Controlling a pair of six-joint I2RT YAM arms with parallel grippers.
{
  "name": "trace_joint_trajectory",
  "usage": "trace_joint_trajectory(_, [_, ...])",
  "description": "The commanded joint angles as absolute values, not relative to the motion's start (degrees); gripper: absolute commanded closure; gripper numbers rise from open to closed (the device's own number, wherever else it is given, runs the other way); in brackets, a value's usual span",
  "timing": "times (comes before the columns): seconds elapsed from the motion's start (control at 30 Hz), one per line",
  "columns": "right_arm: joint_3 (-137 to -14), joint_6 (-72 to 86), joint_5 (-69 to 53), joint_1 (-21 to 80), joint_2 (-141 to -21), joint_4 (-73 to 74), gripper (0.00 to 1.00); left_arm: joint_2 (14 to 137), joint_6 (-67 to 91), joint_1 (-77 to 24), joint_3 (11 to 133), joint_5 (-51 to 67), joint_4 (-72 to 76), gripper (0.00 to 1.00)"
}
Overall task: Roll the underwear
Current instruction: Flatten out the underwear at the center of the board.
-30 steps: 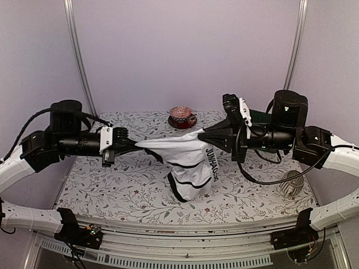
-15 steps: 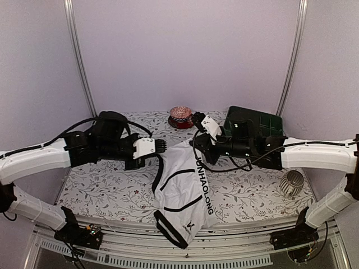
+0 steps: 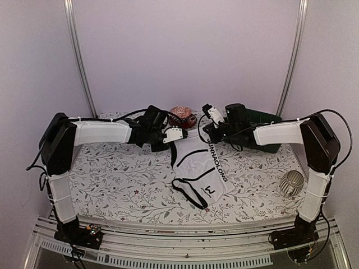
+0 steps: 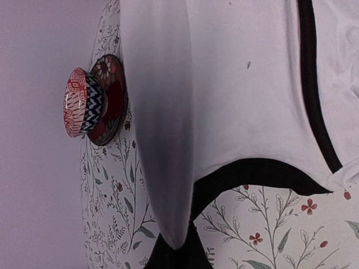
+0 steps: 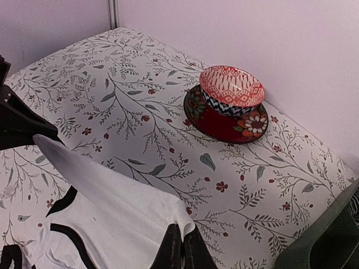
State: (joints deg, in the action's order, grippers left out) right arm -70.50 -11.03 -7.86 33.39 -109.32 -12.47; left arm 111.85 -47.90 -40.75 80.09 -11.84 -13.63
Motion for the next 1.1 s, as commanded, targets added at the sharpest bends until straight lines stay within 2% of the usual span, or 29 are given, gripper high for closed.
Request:
trace_joint_trajectory(0.0, [-71.99, -15.41, -12.34, 32.79, -107.98, -14.25, 0.98, 109.01, -48.87, -41.07, 79.7, -13.96, -10.37, 1.0])
trace_joint_trajectory(0.23, [-67.36, -13.44, -24.54, 33.86, -95.16, -13.29, 0.98, 98.46, -48.36, -42.39, 76.8, -14.52, -11.01, 1.0])
trace_joint_trajectory(0.37, [-65.11, -12.74, -20.72, 36.63, -86.49, -17.62, 0.98, 90.74, -50.31, -42.89, 77.34, -17.04, -8.37, 1.0])
trace_joint_trajectory(0.53, [-74.48, -11.79, -12.88, 36.64, -90.83, -11.82, 0.98, 89.73, -53.69, -42.43, 81.45, -19.37, -9.81, 1.0])
trace_joint_trajectory(0.7, [-81.26, -11.76, -15.65, 36.71, -97.75, -8.52, 0.98, 91.64, -56.62, -41.32, 81.93, -20.94, -13.33, 1.0])
trace_joint_trajectory(0.87, [-79.8, -11.51, -20.81, 39.13, -97.2, -8.48, 0.98, 87.23, -56.9, -41.34, 77.52, -18.57, -14.15, 1.0])
trace_joint_trajectory(1.07, [-74.47, -14.56, -18.08, 47.11, -88.63, -8.78, 0.98, 73.98, -54.83, -45.17, 71.88, -16.25, -15.2, 1.0])
